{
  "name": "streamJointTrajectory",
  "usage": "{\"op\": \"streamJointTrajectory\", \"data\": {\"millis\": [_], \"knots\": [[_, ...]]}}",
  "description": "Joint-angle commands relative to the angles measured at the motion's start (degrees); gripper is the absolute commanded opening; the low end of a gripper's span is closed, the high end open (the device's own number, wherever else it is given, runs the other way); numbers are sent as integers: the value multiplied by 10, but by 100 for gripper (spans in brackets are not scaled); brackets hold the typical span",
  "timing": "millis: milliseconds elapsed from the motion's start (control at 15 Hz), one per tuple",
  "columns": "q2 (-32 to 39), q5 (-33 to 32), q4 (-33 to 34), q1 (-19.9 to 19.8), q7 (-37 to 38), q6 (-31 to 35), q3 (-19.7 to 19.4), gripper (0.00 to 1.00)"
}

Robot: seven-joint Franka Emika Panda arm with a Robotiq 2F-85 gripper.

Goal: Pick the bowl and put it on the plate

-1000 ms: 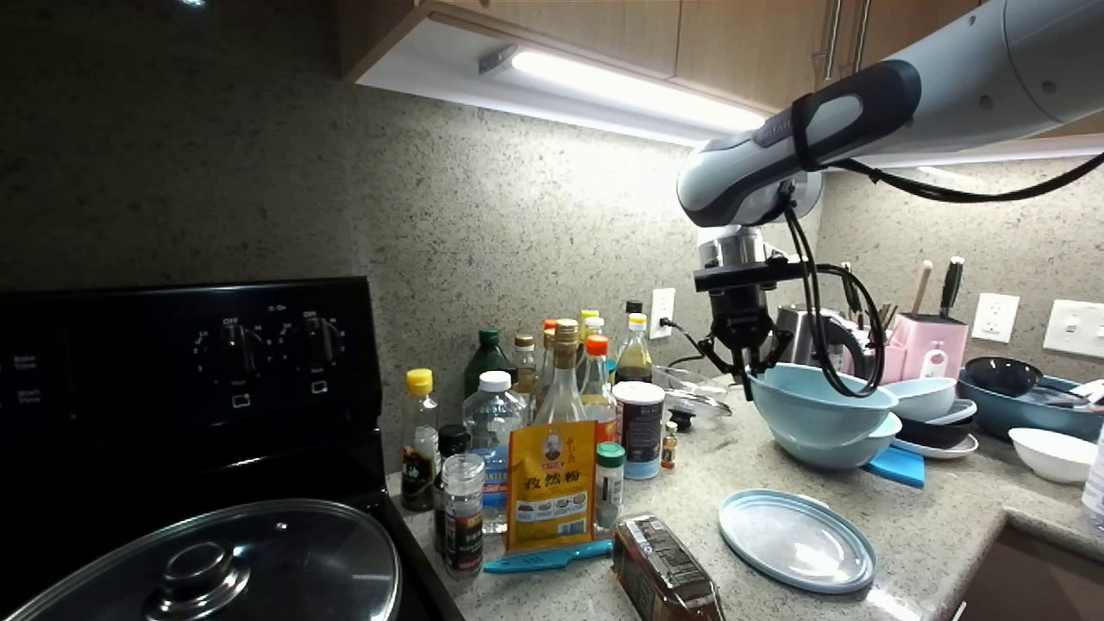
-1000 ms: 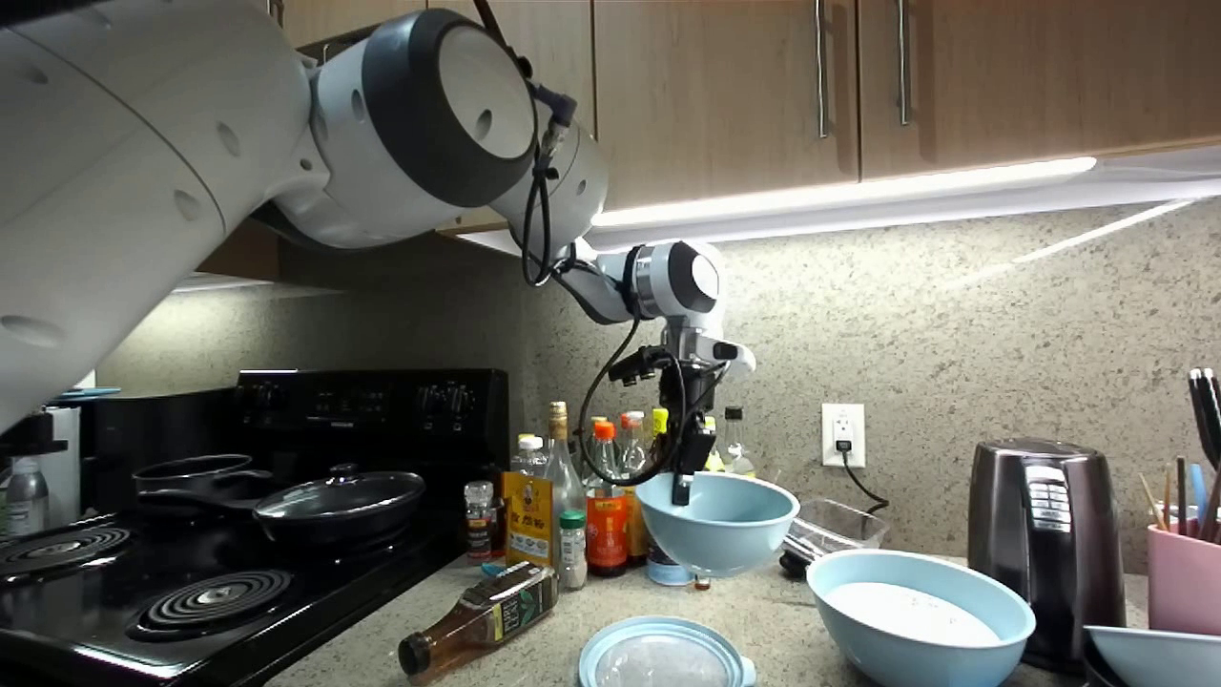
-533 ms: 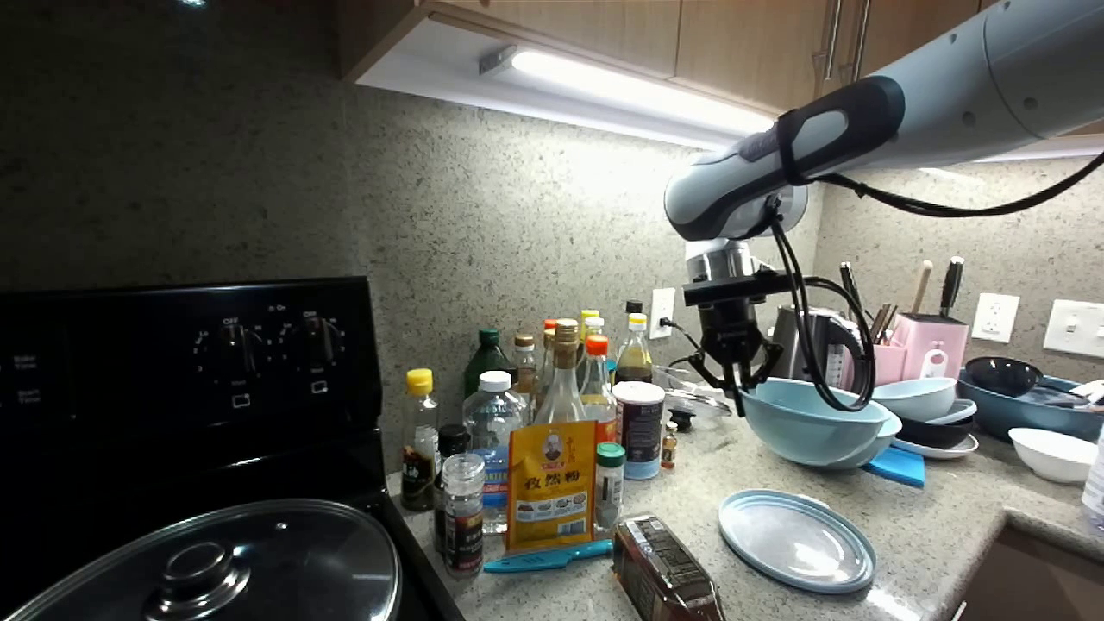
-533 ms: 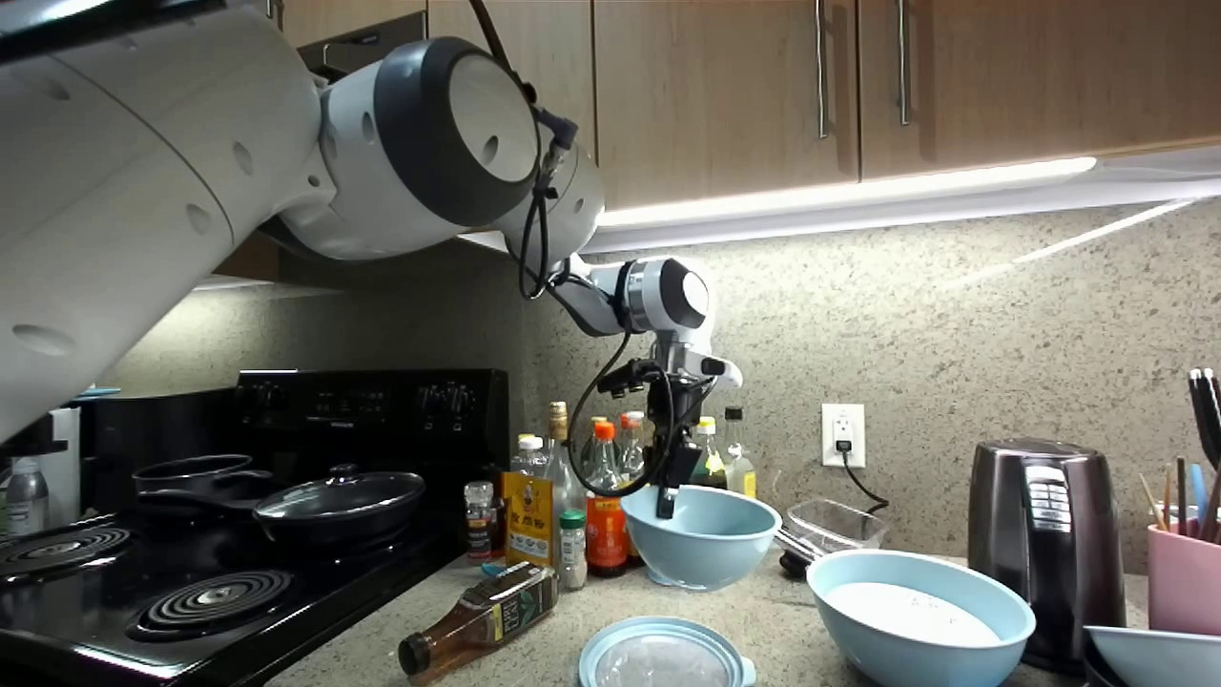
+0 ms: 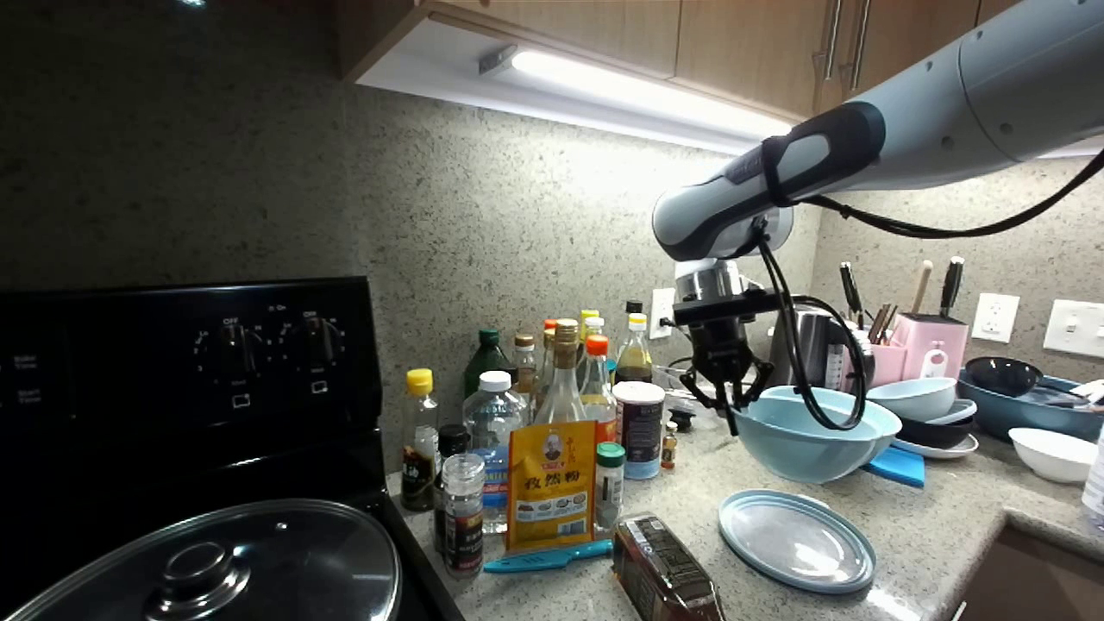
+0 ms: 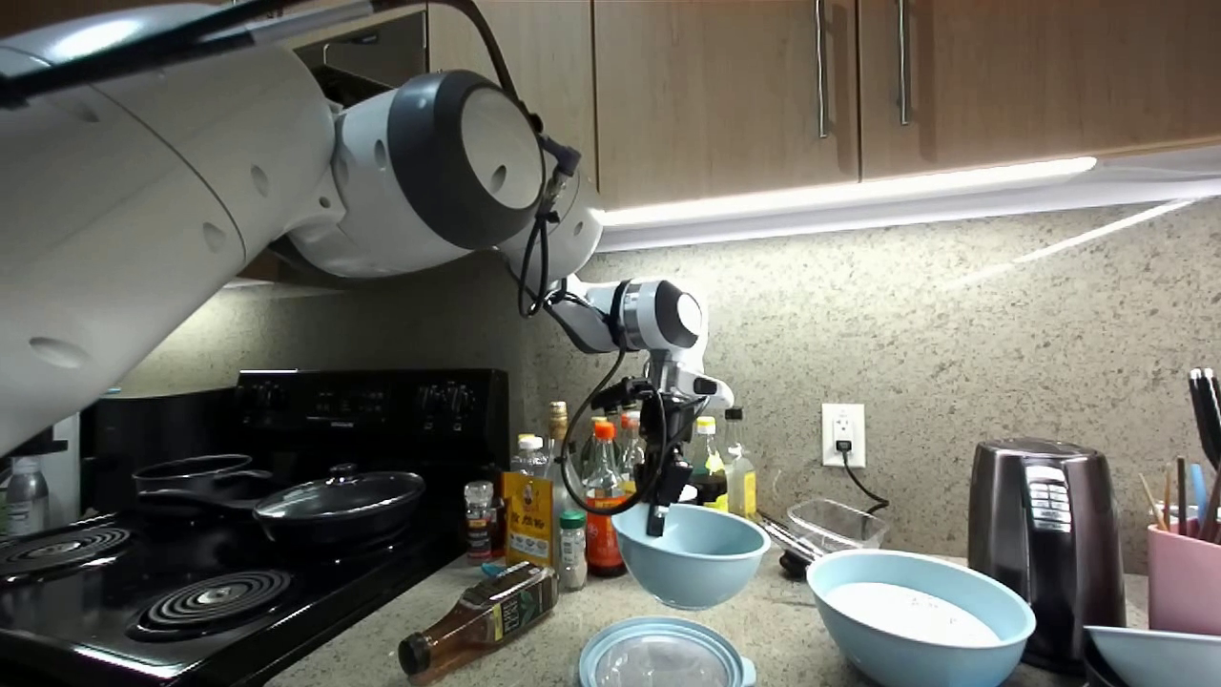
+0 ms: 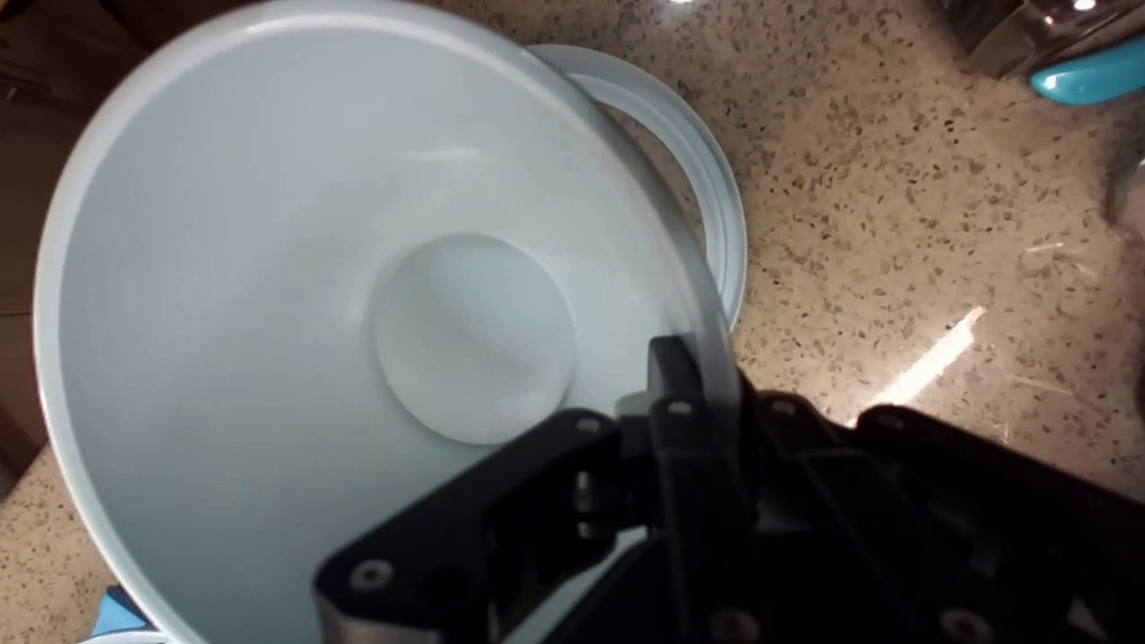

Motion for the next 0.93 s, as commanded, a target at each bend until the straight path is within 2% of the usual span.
{"op": "streamJointTrajectory", "data": {"millis": [0, 400, 867], "knots": [[18, 16, 24, -1, -15, -24, -1, 1], [32, 57, 29, -2, -17, -48, 11, 1], [35, 52, -1, 11, -12, -41, 8, 1]]}}
